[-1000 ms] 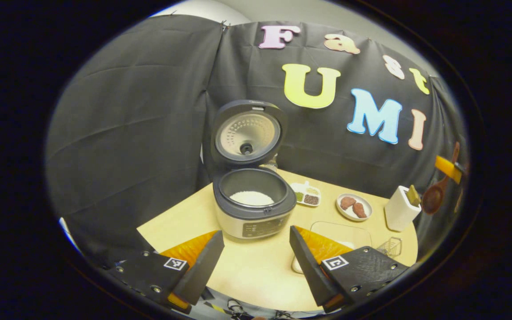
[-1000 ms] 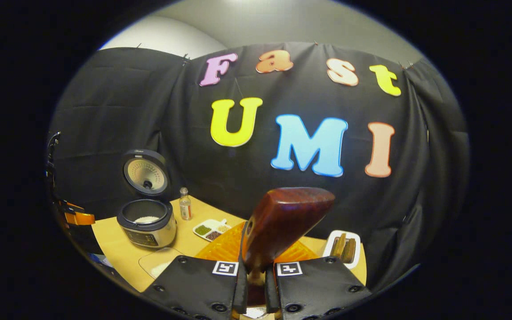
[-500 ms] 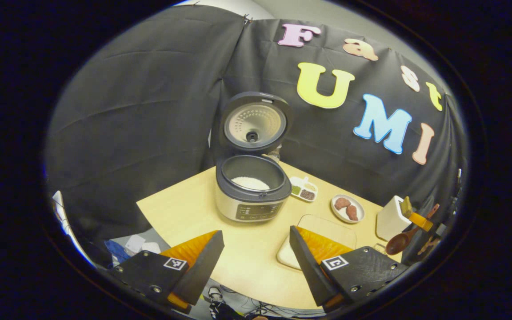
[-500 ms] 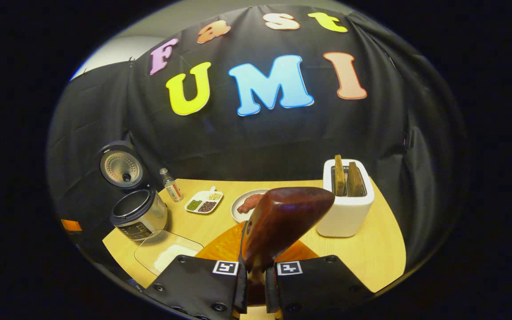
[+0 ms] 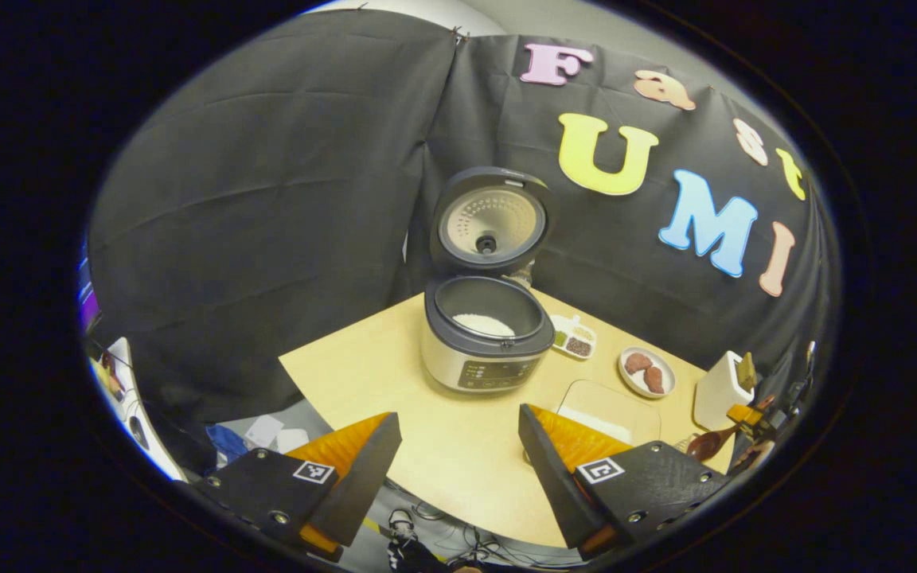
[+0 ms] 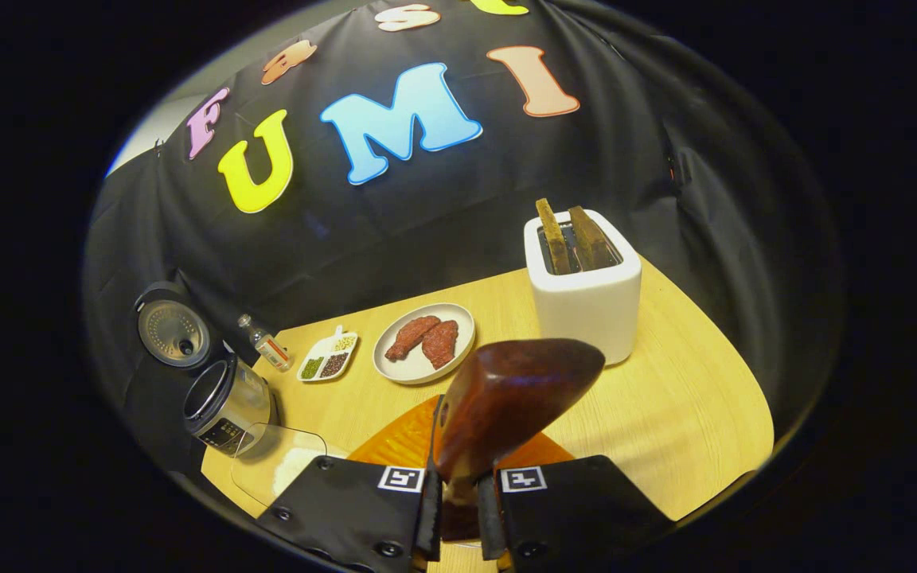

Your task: Close the left gripper, press the button to open the rice cooker; take a wooden spoon from the chopstick holder with the right hand, scoop a spoonful of rice and pour it into the rice cooker, then put the wooden spoon back into the chopstick holder.

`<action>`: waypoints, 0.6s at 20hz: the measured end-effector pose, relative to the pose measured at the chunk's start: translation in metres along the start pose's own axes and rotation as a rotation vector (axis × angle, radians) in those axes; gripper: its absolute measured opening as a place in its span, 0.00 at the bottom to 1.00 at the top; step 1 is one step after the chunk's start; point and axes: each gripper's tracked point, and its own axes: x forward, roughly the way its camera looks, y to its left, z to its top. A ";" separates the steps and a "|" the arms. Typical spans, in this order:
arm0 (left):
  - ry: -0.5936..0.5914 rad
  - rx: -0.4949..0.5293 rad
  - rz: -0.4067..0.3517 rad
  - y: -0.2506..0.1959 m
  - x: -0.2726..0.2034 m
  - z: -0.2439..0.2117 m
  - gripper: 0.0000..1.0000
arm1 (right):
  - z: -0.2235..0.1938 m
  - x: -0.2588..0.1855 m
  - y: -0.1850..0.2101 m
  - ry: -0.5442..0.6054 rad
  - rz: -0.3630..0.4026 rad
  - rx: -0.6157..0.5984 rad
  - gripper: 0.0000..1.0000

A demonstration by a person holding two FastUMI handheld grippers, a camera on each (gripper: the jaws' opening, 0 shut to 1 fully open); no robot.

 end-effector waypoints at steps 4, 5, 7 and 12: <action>-0.005 0.032 -0.010 -0.005 0.000 0.001 0.95 | -0.017 0.004 0.004 0.035 -0.001 -0.002 0.20; -0.008 0.034 -0.012 -0.007 0.000 0.003 0.95 | -0.015 0.002 0.006 0.036 0.008 0.002 0.19; -0.017 0.033 -0.016 -0.007 0.000 0.007 0.94 | -0.012 -0.003 0.009 0.019 0.026 0.017 0.45; -0.048 0.031 -0.008 0.003 0.005 0.024 0.93 | 0.008 -0.024 -0.009 -0.044 -0.049 0.005 0.98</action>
